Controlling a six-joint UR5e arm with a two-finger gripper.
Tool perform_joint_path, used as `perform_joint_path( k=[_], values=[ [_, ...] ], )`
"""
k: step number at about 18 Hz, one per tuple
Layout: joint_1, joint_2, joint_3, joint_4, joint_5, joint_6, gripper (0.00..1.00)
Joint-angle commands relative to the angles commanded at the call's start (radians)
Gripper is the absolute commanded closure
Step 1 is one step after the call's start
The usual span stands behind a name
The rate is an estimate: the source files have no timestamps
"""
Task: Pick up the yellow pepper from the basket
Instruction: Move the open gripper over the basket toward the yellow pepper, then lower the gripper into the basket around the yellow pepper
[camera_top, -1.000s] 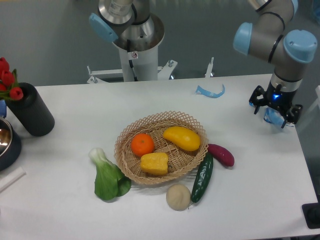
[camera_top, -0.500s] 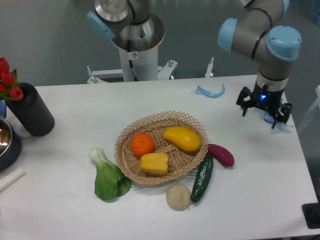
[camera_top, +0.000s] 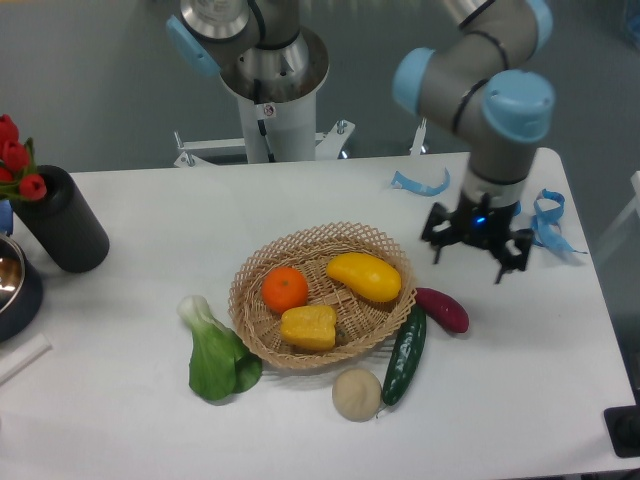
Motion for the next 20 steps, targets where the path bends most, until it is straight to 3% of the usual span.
perform_joint_path(
  k=[7, 10, 14, 20],
  values=[
    [-0.106, -0.005, -0.014, 0.002, 0.006, 0.176, 0.0],
    [-0.143, -0.017, -0.015, 0.002, 0.076, 0.229, 0.0],
    [-0.171, -0.041, -0.017, 0.002, 0.109, 0.4, 0.0],
    [-0.23, -0.055, 0.02, 0.003, 0.109, 0.45, 0.0]
  ],
)
